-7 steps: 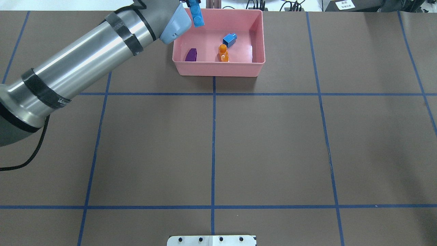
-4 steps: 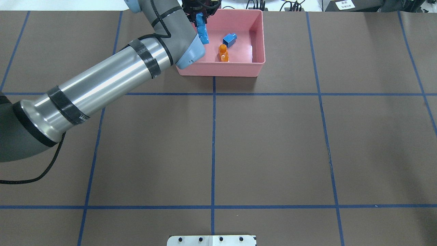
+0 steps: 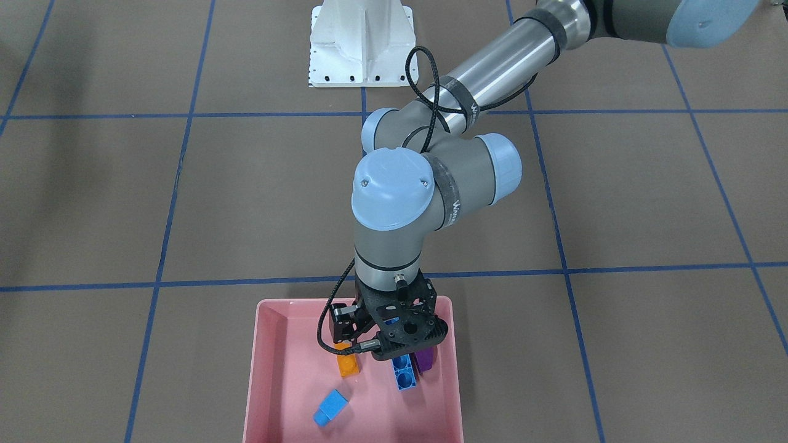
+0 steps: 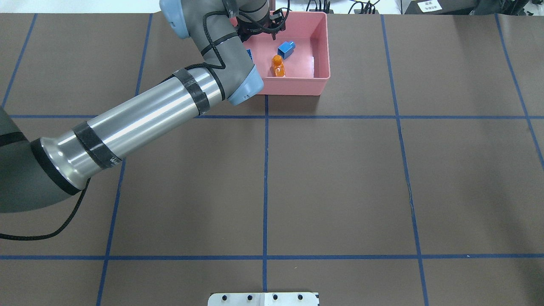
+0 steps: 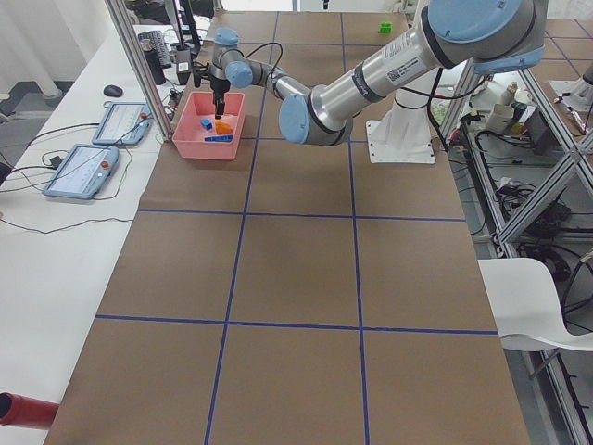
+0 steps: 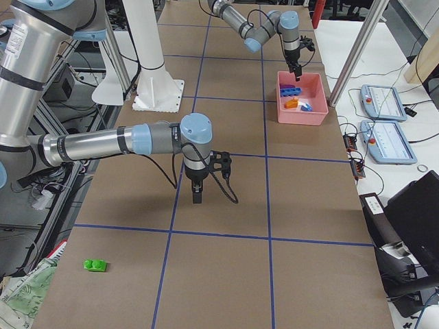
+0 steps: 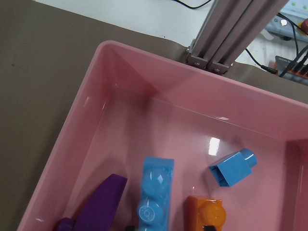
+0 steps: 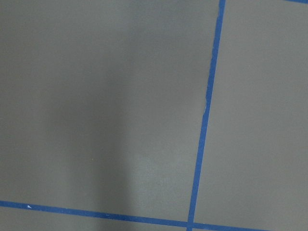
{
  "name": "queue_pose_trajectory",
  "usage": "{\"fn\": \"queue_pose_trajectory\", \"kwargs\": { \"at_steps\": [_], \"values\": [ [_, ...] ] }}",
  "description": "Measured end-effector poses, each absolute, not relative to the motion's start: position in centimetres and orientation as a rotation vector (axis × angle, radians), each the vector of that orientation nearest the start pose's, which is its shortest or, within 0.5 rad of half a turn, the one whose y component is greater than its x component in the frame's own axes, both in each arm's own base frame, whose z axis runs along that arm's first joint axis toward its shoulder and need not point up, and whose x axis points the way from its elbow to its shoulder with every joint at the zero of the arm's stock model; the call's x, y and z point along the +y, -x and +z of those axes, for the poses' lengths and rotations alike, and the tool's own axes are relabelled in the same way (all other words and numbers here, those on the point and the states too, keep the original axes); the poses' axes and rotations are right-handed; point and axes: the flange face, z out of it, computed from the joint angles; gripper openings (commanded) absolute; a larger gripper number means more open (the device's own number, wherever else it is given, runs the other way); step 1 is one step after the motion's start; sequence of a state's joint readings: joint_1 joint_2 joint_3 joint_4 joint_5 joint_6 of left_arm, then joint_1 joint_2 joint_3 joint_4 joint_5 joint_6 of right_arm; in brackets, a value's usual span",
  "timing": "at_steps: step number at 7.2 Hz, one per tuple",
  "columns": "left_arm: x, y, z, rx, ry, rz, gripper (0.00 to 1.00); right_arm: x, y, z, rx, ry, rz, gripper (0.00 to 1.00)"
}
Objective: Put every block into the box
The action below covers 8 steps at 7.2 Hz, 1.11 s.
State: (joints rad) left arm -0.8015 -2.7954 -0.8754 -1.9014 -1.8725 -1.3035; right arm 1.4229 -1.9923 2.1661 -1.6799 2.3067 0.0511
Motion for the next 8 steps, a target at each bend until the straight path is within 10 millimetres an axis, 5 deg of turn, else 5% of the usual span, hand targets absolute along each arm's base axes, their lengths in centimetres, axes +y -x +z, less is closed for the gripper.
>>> {"fn": "queue_pose_trajectory", "kwargs": {
  "at_steps": [2,3,5,8],
  "values": [
    [-69.5,-49.4,7.4,0.927,-0.114,-0.276,0.99,-31.0,-2.1,56.0,-0.738,0.043,-0.103,1.0],
    [-68.4,-46.3,8.0,0.92,-0.094,-0.213,0.99,-30.2,-2.2,56.5,-0.735,0.058,-0.098,1.0],
    [-64.6,-37.7,13.5,0.883,-0.129,-0.027,1.0,-27.7,-2.6,58.1,-0.736,0.039,-0.063,1.0],
    [-63.0,-21.6,27.4,0.746,-0.164,0.216,1.0,-22.8,-3.3,64.2,-0.761,-0.053,0.007,1.0]
  ]
}}
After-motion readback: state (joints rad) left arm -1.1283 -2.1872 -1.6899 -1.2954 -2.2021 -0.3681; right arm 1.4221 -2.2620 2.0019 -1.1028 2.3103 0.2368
